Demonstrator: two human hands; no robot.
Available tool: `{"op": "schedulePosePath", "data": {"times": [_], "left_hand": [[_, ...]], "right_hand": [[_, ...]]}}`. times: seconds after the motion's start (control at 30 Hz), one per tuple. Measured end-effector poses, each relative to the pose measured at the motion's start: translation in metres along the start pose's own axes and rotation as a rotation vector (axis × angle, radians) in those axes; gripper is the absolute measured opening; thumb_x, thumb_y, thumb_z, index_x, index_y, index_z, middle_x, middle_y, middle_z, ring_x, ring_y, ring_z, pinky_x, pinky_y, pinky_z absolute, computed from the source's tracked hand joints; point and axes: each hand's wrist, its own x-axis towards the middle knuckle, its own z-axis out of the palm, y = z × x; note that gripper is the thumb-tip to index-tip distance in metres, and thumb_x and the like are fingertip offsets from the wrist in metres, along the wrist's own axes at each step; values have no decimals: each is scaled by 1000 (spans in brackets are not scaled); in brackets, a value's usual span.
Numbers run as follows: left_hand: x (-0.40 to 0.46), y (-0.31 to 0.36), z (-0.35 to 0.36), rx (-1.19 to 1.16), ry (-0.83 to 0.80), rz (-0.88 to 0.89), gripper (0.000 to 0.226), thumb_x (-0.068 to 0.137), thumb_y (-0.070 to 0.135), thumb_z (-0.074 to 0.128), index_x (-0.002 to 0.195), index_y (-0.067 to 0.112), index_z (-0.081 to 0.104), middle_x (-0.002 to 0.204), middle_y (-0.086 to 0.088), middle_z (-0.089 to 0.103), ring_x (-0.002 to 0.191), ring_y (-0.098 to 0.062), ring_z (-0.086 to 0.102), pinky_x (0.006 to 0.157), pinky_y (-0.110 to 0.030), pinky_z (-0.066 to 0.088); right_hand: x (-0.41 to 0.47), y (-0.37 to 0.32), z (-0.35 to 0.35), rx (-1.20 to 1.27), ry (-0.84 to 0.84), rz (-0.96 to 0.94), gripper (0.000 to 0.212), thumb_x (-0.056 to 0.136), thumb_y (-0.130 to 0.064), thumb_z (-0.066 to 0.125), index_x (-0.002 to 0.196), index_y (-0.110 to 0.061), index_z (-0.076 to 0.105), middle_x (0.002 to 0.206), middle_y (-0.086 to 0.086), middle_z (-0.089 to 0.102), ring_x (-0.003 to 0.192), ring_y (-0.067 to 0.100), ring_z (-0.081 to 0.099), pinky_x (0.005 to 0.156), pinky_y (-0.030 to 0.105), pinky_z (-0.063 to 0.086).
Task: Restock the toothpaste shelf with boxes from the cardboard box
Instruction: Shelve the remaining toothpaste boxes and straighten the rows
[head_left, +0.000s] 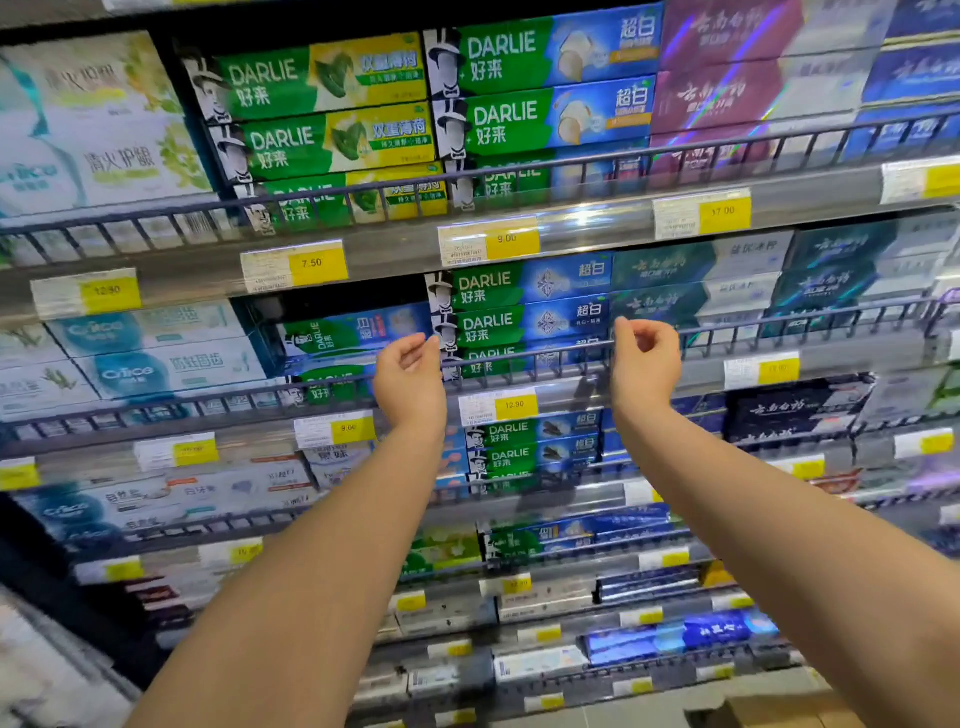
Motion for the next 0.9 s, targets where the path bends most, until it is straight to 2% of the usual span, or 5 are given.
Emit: {"op": "schedulePosePath", "data": {"times": [0.23, 0.47, 0.6, 0.8, 0.9], "left_hand": [[-84, -81, 12, 147, -269, -226, 20, 91, 15, 59, 109, 5, 60, 96, -4, 61, 86, -16, 59, 56, -16, 50], [-207, -190, 41, 326, -453, -460, 14, 92, 6, 54, 106, 6, 57, 73, 1, 55, 65, -12, 55, 51, -19, 50], [-292, -246, 64, 364, -439, -556, 13, 90, 1, 53, 93, 14, 55, 74, 1, 54, 63, -17, 53, 44, -17, 46], [-397, -324, 90, 535, -480, -751, 16, 80, 24, 59, 64, 24, 56, 57, 5, 58, 68, -26, 61, 70, -45, 58], [-437, -349, 103, 494, -444, -874, 21, 90, 9, 54, 77, 26, 55, 72, 2, 60, 64, -17, 57, 55, -28, 50]], "right_hand": [[-49, 81, -80, -166, 0, 166, 19, 94, -25, 53, 83, -11, 47, 68, -3, 43, 59, 10, 37, 60, 29, 31], [-76, 193, -219, -407, 74, 494, 27, 89, -22, 56, 65, -19, 45, 71, 7, 50, 74, 23, 47, 71, 32, 36], [-74, 235, -307, -506, 72, 540, 23, 90, -7, 54, 69, -8, 45, 68, 10, 46, 74, 19, 42, 59, 22, 29], [-58, 293, -427, -737, -118, 687, 38, 89, -12, 55, 56, -17, 35, 67, 9, 47, 73, 20, 41, 62, 29, 26], [-40, 317, -466, -792, -181, 756, 34, 88, -16, 56, 59, -16, 39, 60, 0, 44, 71, 23, 43, 63, 29, 29]]}}
